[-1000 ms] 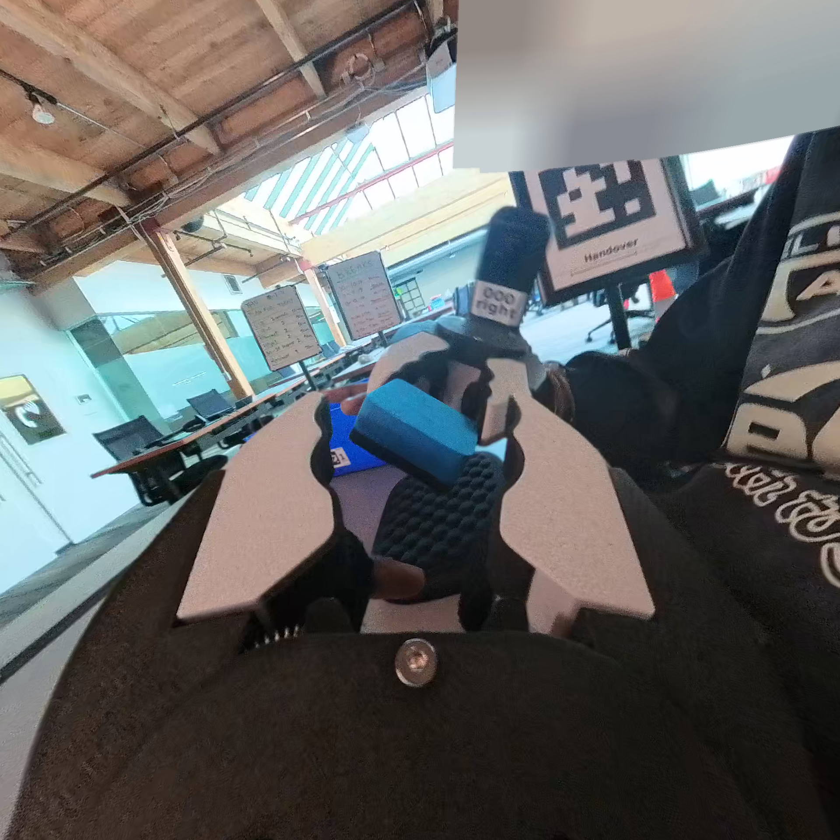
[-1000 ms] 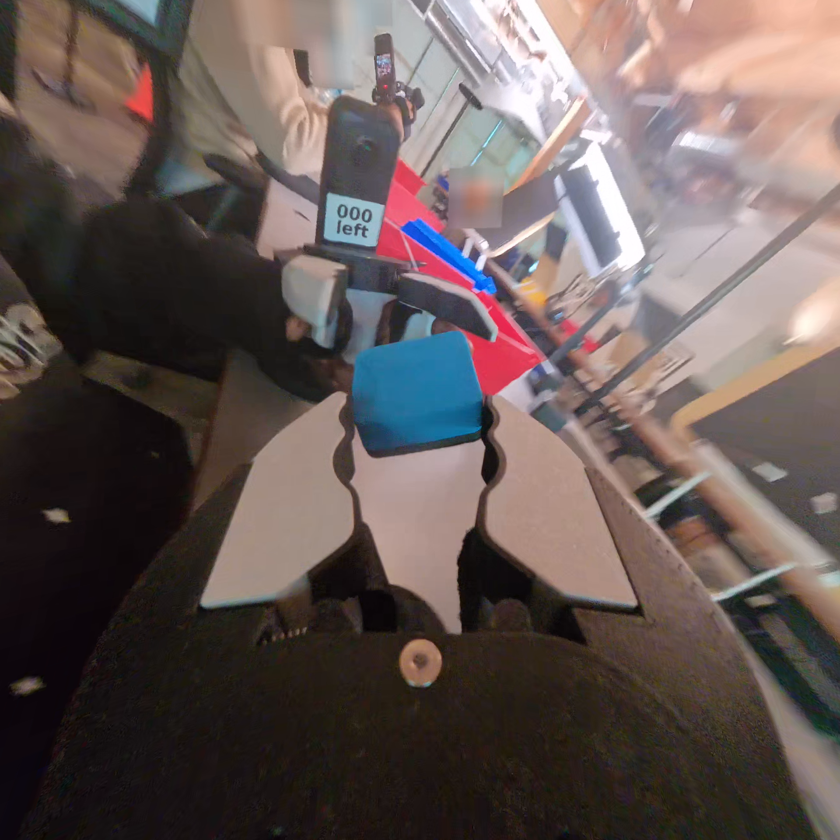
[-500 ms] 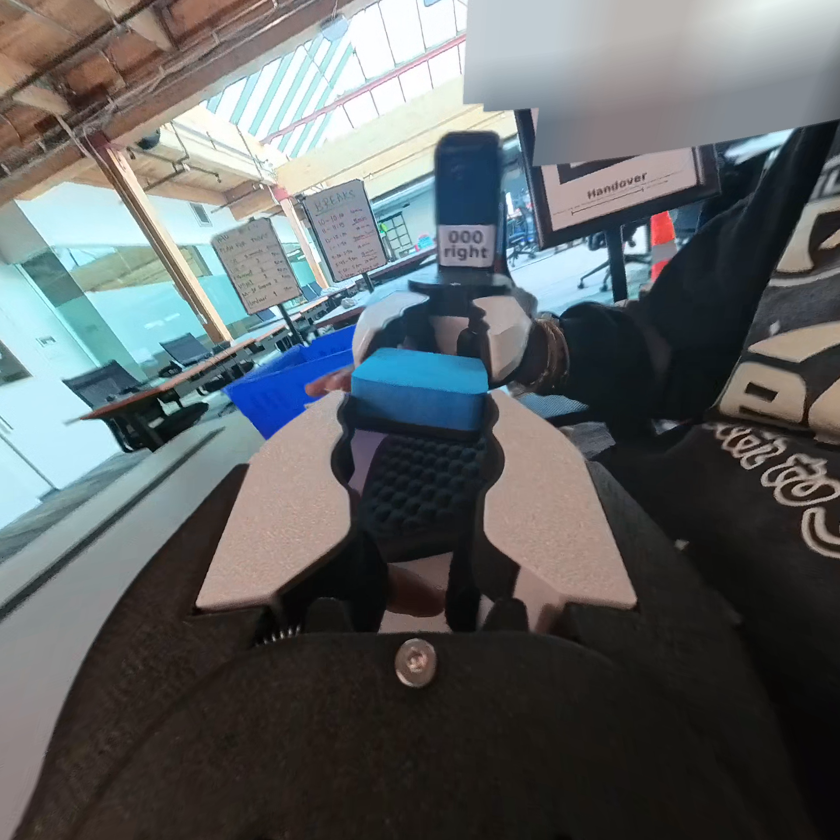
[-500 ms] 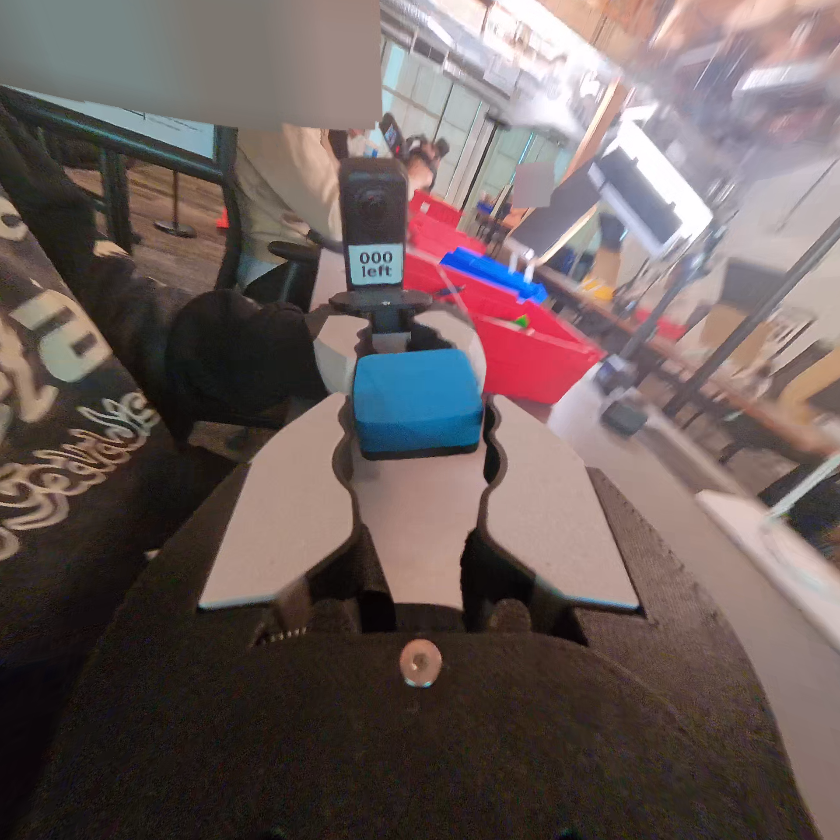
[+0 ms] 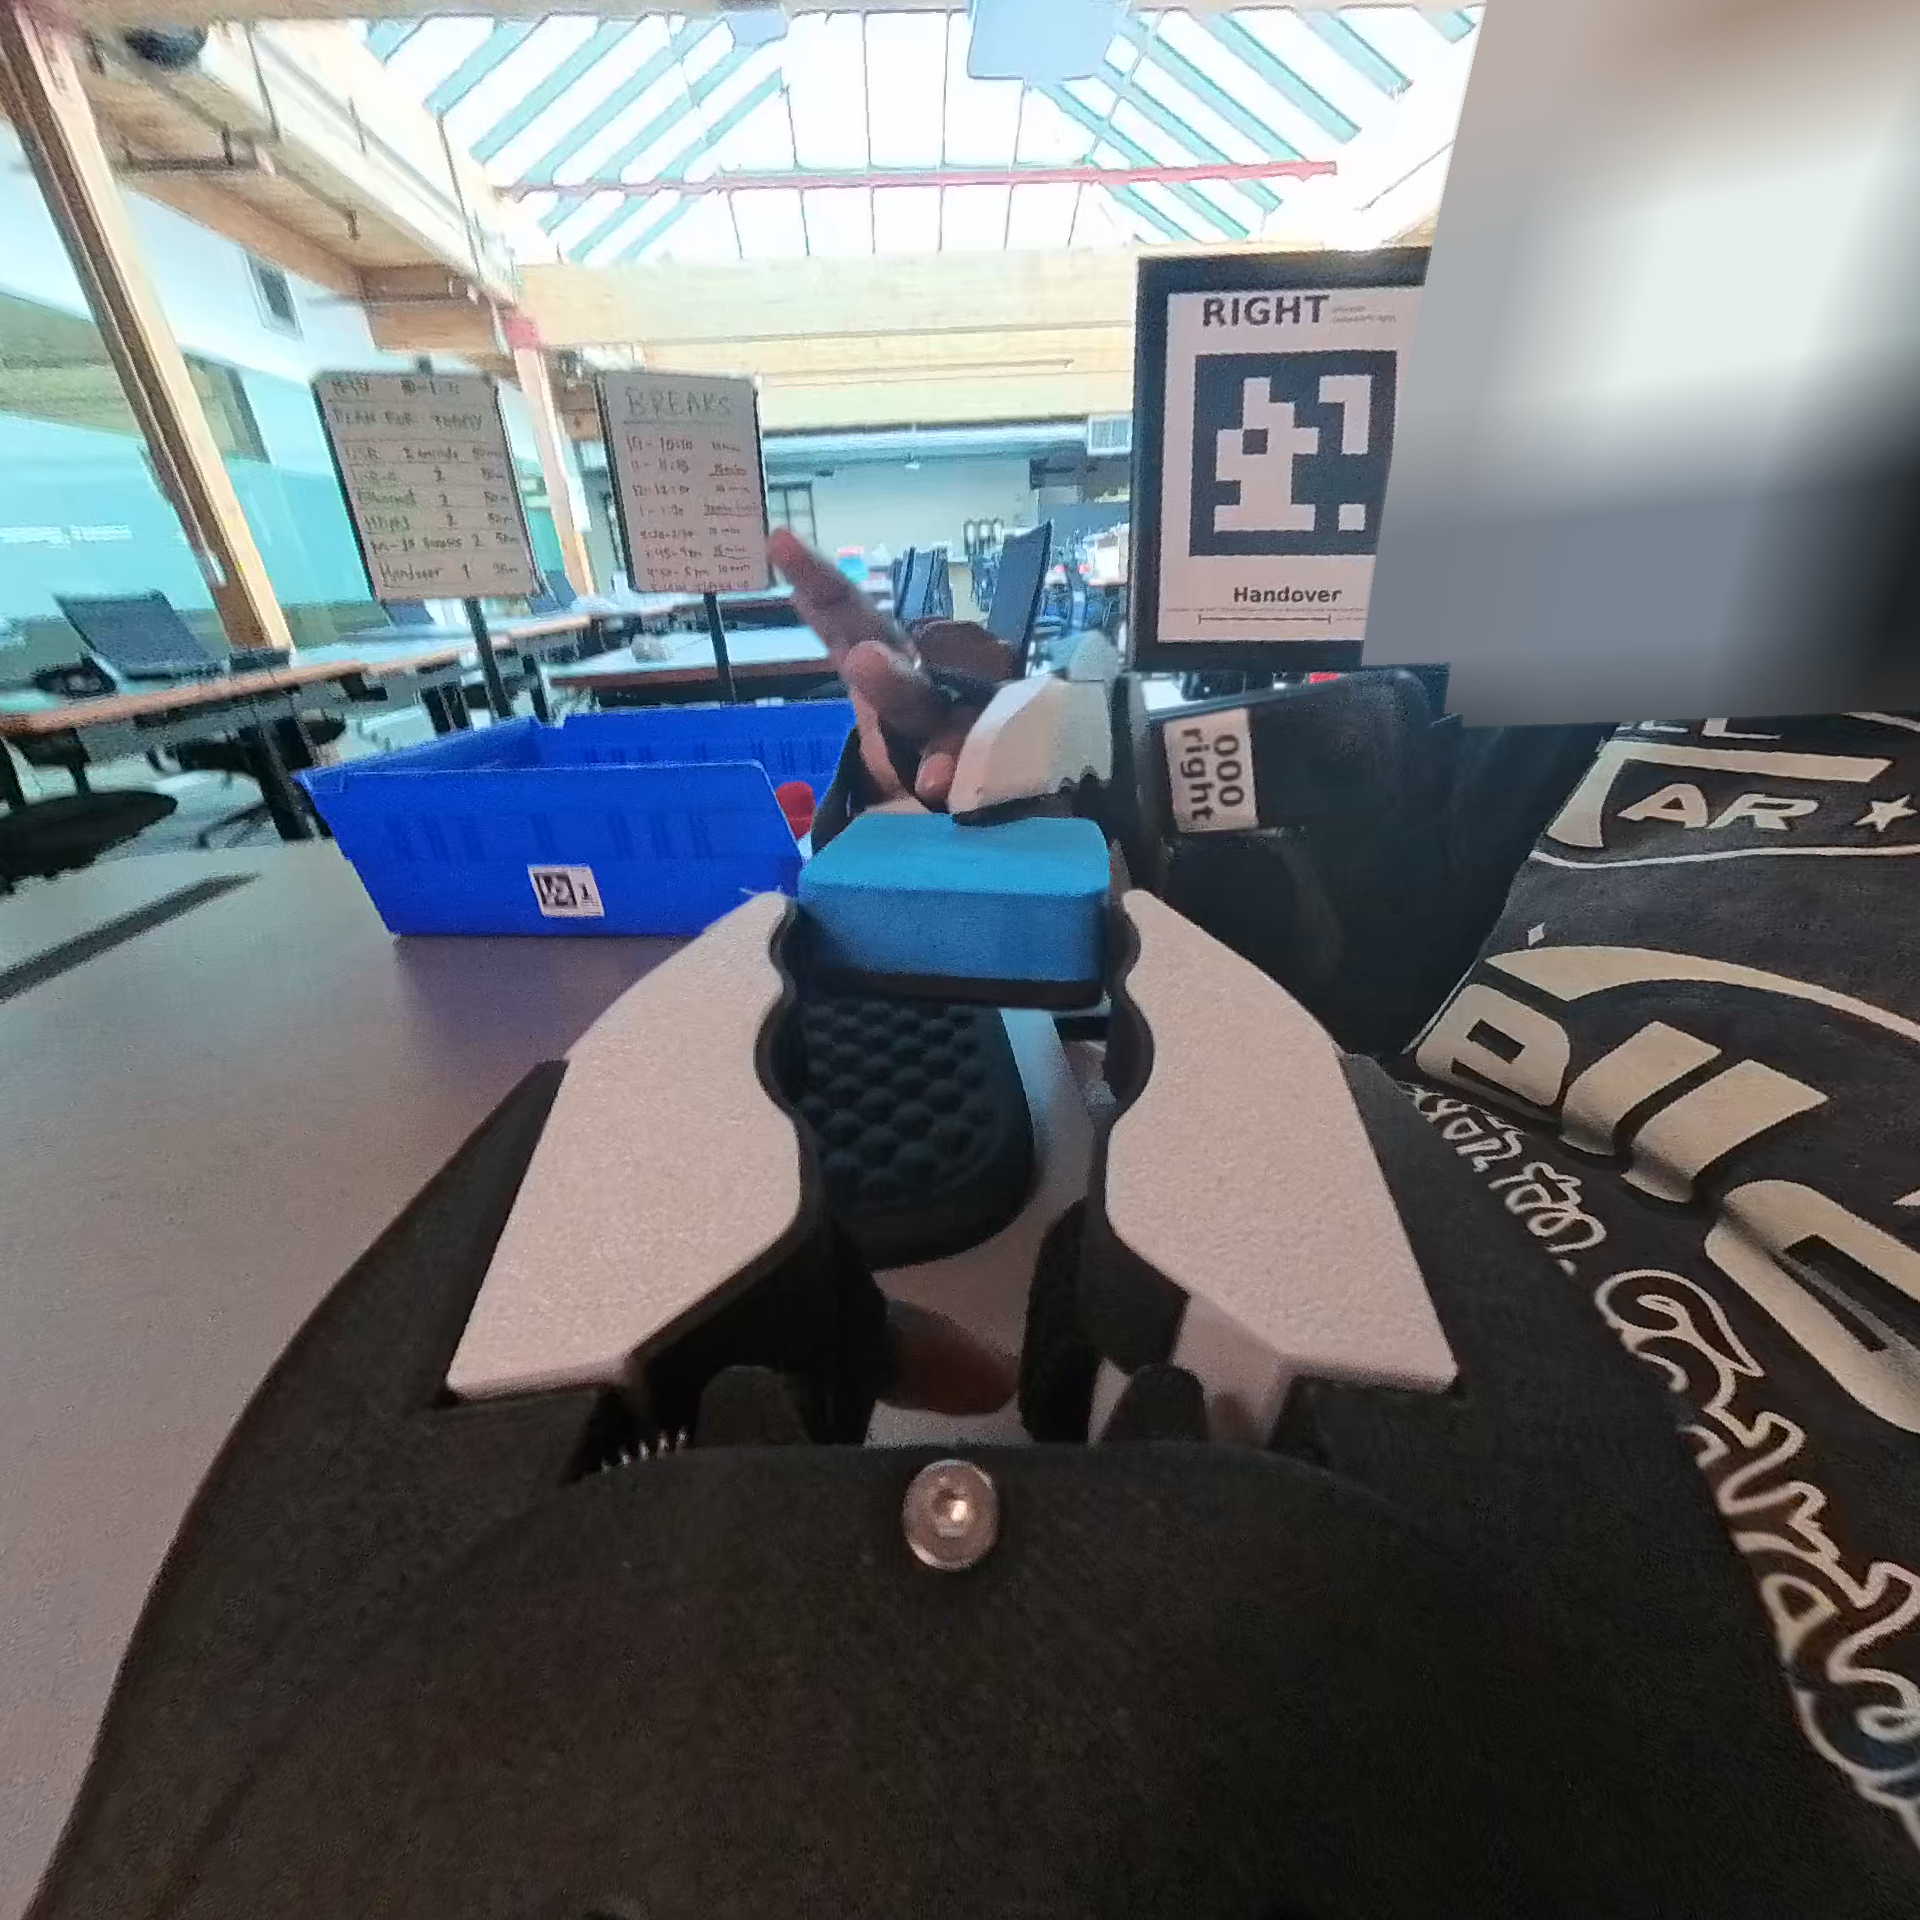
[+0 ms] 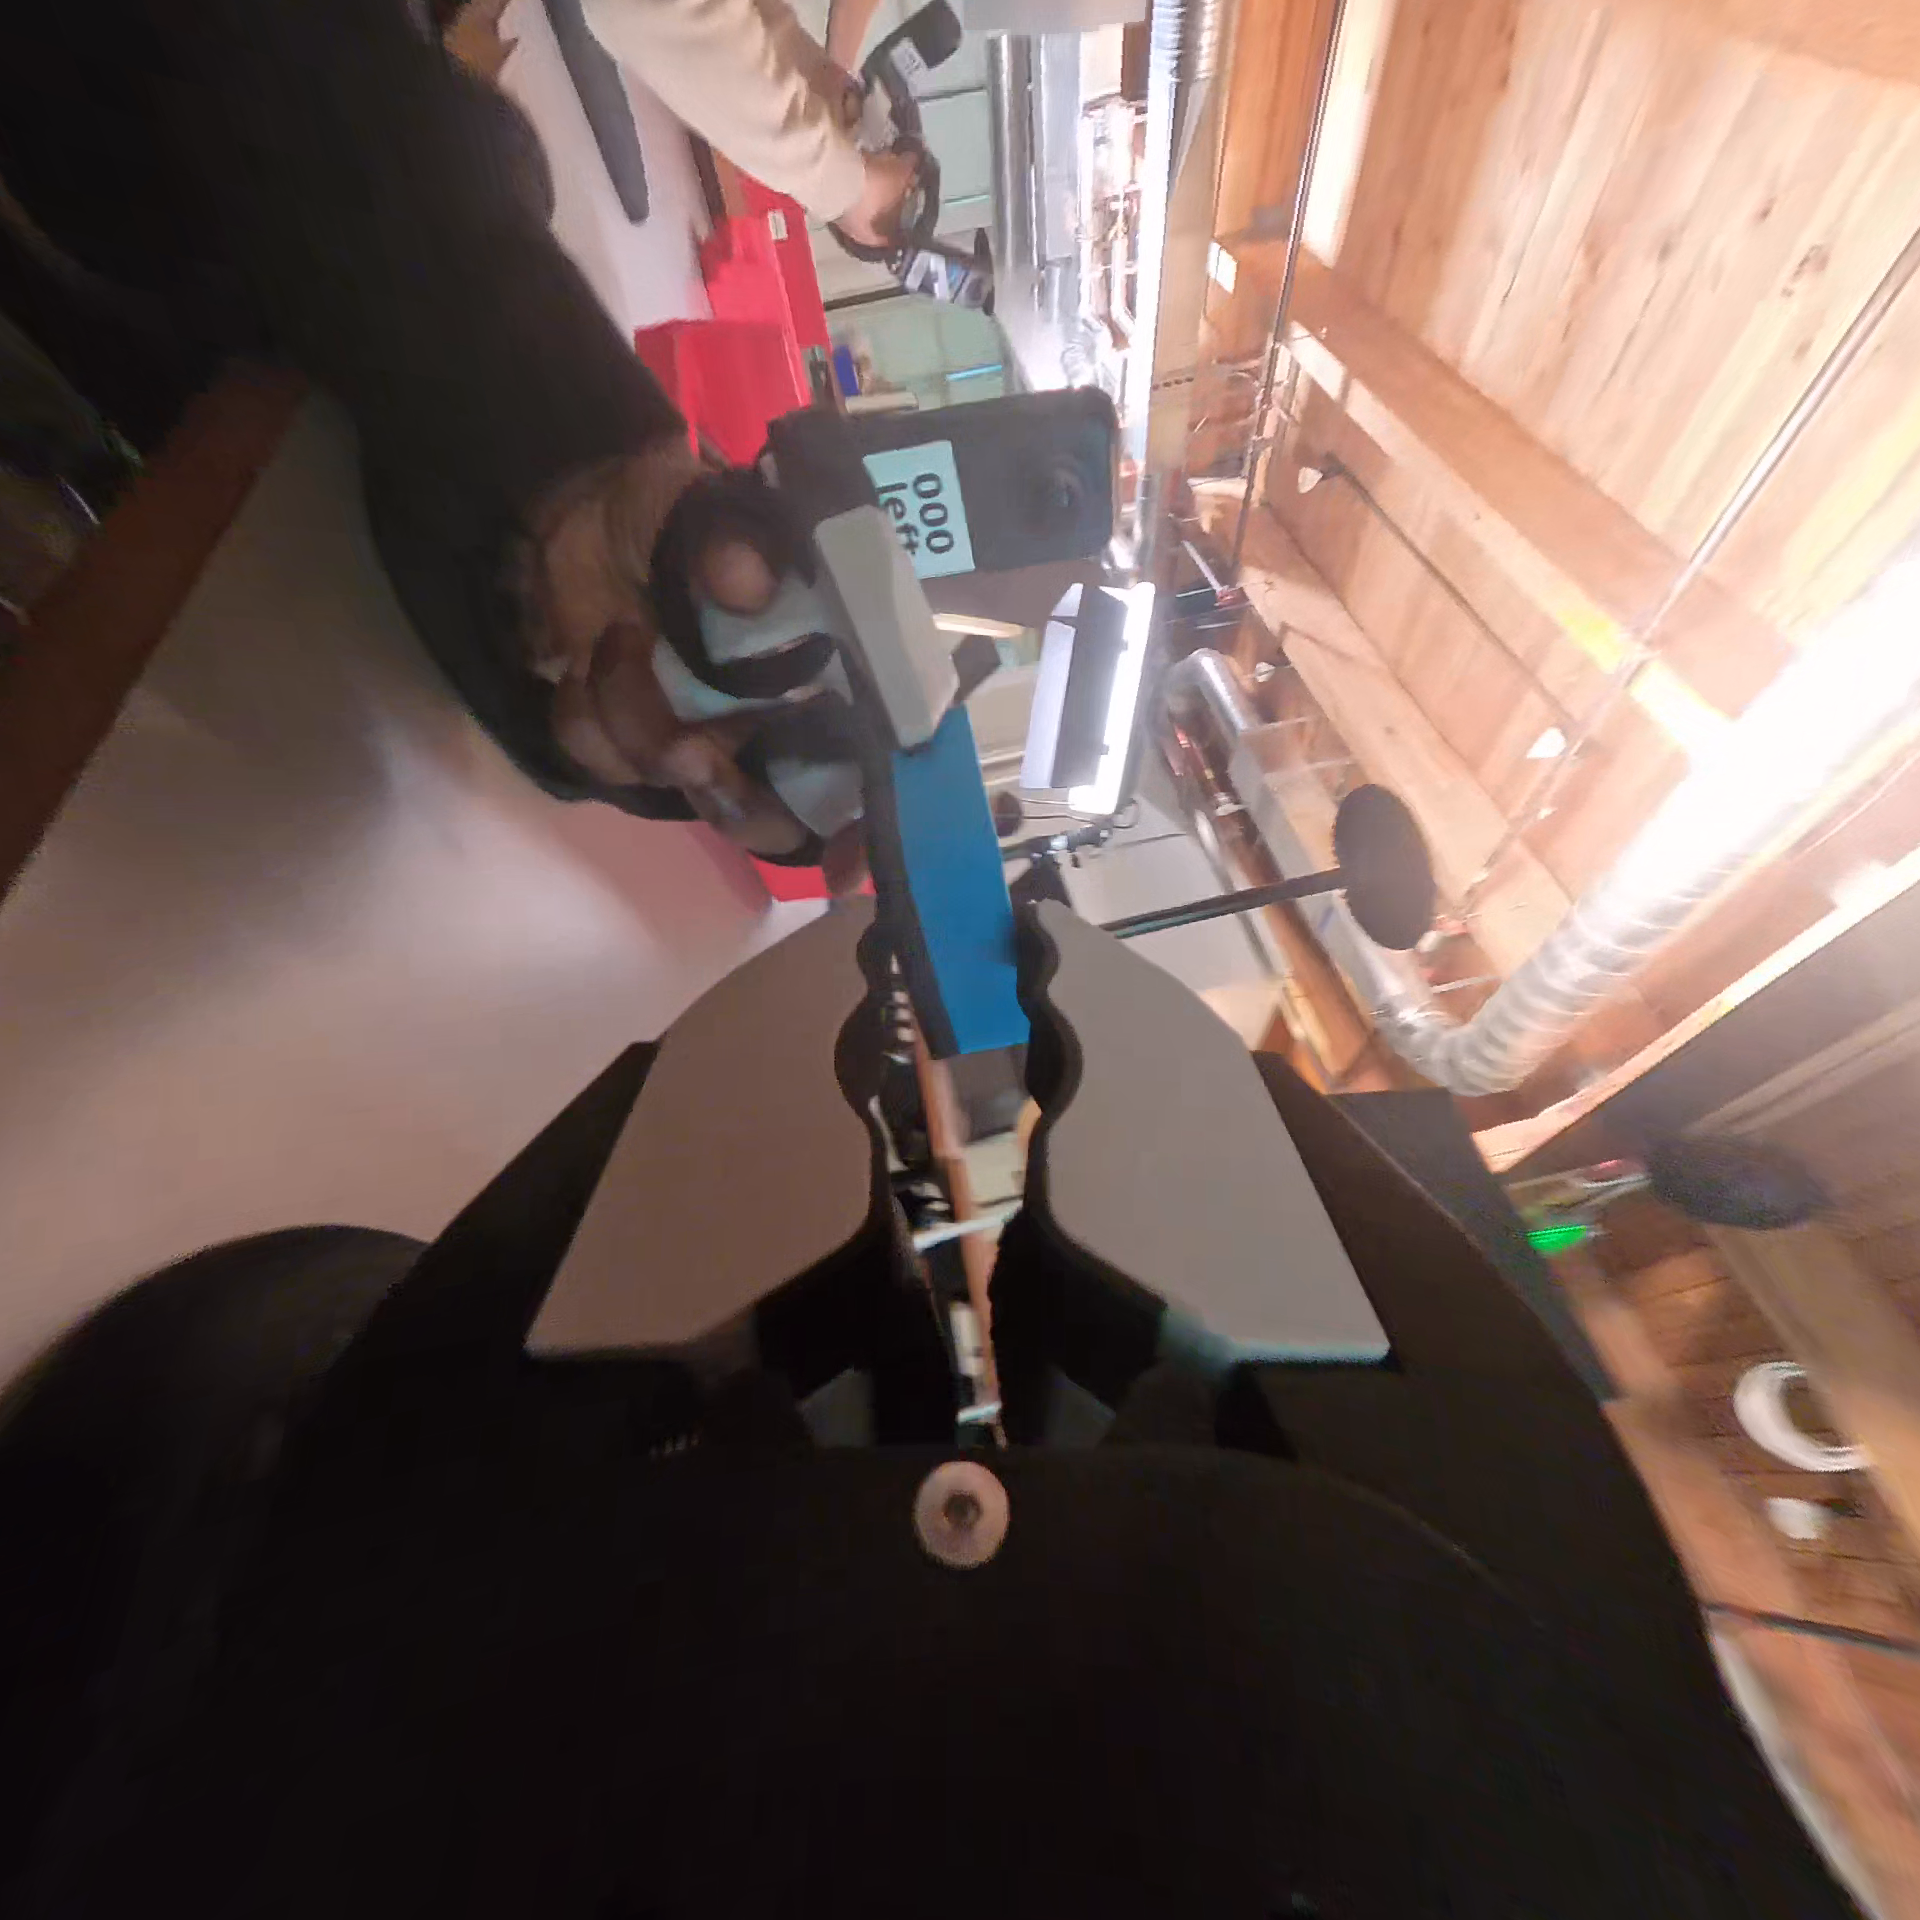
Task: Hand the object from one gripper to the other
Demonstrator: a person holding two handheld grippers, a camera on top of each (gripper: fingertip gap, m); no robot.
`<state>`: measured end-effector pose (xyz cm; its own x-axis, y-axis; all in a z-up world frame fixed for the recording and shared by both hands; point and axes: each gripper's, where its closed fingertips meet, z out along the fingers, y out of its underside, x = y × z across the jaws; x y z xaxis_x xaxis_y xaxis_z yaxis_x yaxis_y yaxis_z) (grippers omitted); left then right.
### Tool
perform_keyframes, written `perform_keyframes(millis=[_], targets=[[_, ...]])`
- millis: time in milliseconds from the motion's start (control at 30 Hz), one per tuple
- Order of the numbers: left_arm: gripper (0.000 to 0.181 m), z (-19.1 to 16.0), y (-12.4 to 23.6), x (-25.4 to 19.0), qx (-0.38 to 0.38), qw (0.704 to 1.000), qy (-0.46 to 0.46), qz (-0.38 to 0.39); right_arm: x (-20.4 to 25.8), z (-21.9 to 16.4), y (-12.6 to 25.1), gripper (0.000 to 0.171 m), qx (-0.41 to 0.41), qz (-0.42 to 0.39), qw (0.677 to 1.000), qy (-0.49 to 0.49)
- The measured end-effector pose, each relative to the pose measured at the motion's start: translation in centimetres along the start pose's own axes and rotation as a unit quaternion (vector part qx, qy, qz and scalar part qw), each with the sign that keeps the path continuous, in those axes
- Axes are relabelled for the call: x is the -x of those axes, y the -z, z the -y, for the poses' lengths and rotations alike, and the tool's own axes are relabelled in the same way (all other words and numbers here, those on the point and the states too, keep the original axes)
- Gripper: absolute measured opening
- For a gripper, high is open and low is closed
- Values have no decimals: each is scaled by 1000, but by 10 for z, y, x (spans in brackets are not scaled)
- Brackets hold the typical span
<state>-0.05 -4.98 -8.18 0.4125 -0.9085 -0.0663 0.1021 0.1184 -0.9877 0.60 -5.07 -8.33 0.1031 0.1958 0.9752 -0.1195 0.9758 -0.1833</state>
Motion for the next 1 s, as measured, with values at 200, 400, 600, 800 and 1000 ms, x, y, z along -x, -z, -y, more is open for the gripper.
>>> perform_keyframes(millis=[200,400,600,800,1000], targets=[[60,17,4,-1,-59,985,-157,51,3,-8,1,22,-4,110,929,-353],[26,-1,-2,2,3,989,-138,43,2,-6,4,22,-28,151,855,-496],[21,1,4,9,3,999,-35,31,-6,-7,0,52,-52,83,913,-397],[21,0,6,9,3,998,59,3,-2,-6,-1,73,-6,7,999,-54],[22,-4,4,7,14,997,77,-7,6,-8,-5,54,22,3,999,41]])
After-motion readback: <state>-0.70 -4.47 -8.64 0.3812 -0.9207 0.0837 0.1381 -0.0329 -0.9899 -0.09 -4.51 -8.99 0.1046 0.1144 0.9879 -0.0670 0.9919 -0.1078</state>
